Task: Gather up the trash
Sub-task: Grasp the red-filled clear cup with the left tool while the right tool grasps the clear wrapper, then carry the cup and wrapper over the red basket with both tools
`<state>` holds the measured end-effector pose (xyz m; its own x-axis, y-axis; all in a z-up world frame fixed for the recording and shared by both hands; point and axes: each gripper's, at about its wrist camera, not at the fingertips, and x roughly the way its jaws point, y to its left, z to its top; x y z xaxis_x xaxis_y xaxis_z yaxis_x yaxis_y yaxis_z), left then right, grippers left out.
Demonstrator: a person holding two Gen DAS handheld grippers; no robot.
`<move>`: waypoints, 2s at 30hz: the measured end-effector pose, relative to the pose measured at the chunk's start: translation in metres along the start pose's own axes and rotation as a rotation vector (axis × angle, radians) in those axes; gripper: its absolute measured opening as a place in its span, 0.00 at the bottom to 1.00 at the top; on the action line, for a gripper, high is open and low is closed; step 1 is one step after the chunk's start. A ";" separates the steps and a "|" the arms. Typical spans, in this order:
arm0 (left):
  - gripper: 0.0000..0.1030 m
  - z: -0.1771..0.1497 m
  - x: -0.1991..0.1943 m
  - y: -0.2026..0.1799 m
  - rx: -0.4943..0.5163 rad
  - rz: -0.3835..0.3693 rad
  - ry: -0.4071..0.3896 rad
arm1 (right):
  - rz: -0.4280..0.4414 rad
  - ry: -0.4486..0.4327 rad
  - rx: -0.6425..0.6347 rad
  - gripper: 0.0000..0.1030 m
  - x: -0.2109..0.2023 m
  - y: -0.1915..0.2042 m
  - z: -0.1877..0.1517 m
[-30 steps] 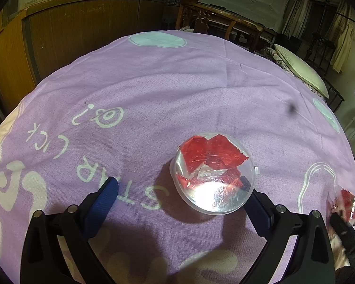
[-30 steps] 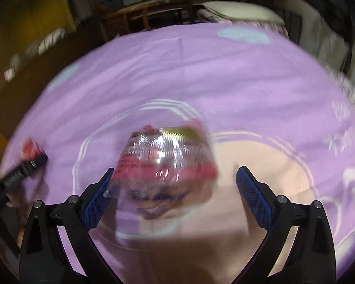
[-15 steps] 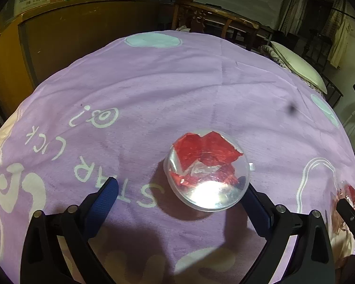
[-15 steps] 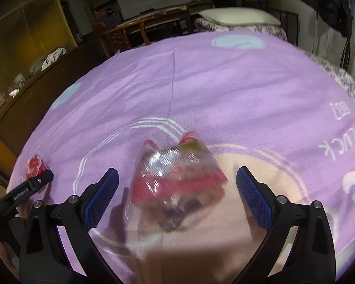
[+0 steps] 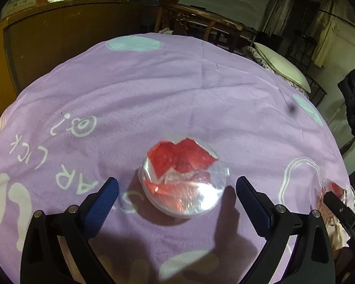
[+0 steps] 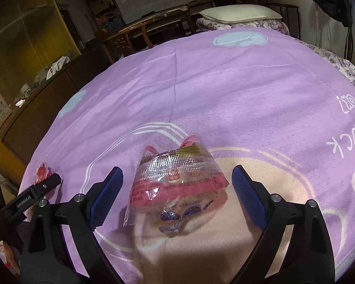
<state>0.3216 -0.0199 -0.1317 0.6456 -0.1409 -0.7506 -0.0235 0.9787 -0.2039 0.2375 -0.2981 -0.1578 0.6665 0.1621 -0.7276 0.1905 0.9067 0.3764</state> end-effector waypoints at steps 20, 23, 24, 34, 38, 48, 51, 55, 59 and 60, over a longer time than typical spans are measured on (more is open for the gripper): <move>0.46 -0.020 -0.032 -0.012 0.104 -0.028 -0.078 | 0.024 -0.059 -0.033 0.36 -0.015 0.007 -0.008; 0.46 -0.030 -0.043 -0.010 0.113 -0.033 -0.070 | 0.013 -0.085 -0.055 0.36 -0.027 0.010 -0.011; 0.46 -0.033 -0.046 -0.010 0.121 -0.027 -0.072 | 0.012 -0.092 -0.061 0.36 -0.032 0.011 -0.013; 0.46 -0.050 -0.105 -0.021 0.188 -0.017 -0.129 | 0.069 -0.143 -0.090 0.36 -0.090 0.024 -0.026; 0.46 -0.052 -0.142 -0.028 0.204 -0.034 -0.181 | 0.093 -0.186 -0.110 0.36 -0.120 0.031 -0.031; 0.46 -0.065 -0.232 -0.042 0.244 -0.043 -0.315 | 0.174 -0.315 -0.159 0.36 -0.211 0.049 -0.043; 0.46 -0.072 -0.263 -0.045 0.262 -0.043 -0.361 | 0.203 -0.350 -0.175 0.36 -0.236 0.057 -0.050; 0.46 -0.085 -0.306 -0.045 0.278 -0.044 -0.419 | 0.259 -0.398 -0.205 0.36 -0.275 0.070 -0.063; 0.46 -0.103 -0.357 -0.036 0.282 -0.055 -0.471 | 0.321 -0.438 -0.236 0.36 -0.314 0.085 -0.079; 0.46 -0.106 -0.367 -0.034 0.284 -0.057 -0.480 | 0.340 -0.447 -0.247 0.36 -0.323 0.090 -0.083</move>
<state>0.0044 -0.0171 0.0836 0.9165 -0.1758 -0.3594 0.1850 0.9827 -0.0090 -0.0210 -0.2364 0.0635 0.9088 0.3274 -0.2588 -0.2230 0.9052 0.3619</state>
